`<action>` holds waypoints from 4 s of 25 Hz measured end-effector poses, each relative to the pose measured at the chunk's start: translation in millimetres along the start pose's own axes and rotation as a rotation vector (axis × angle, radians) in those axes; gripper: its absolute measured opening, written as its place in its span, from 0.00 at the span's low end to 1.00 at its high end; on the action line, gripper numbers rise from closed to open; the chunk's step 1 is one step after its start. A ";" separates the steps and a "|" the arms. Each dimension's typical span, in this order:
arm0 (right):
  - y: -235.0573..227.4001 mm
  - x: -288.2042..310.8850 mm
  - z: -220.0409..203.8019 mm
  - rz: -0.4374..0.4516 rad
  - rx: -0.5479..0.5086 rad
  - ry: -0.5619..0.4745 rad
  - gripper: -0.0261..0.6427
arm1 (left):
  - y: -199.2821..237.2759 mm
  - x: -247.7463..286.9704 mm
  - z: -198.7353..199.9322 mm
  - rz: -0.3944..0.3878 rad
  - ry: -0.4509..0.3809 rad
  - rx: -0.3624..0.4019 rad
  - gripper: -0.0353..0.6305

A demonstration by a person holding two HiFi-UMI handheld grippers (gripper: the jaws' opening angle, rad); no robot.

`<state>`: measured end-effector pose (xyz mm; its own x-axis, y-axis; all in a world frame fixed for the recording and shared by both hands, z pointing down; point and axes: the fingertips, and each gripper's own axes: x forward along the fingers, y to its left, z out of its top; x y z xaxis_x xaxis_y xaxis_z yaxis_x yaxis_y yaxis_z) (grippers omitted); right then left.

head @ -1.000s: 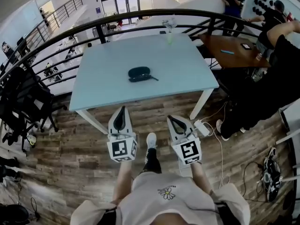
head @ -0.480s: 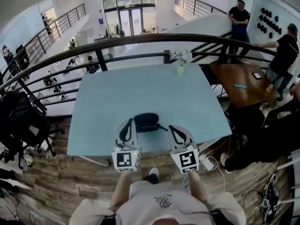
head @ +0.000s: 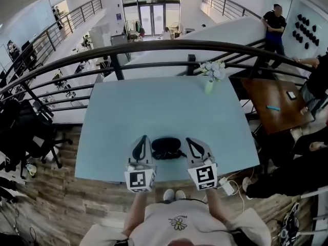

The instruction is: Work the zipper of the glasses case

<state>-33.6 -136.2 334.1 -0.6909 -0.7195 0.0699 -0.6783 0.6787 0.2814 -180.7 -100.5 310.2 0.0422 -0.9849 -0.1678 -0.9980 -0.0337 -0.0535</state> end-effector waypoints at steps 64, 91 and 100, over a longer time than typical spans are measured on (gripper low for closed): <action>123.2 34.5 -221.6 0.290 0.270 0.480 0.05 | -48.6 101.6 -261.5 -0.582 0.976 0.061 0.07; 62.3 51.4 -201.5 0.411 0.061 0.401 0.05 | -78.9 -3.7 -252.6 -0.463 0.893 -0.045 0.07; 80.1 58.9 -208.9 0.513 0.008 0.456 0.05 | -61.1 -19.7 -218.5 -0.347 0.818 -0.161 0.07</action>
<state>-76.4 -154.9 560.7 -0.7523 -0.2954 0.5889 -0.2965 0.9500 0.0979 -130.8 -116.2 531.9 0.3569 -0.7257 0.5882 -0.9325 -0.3144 0.1779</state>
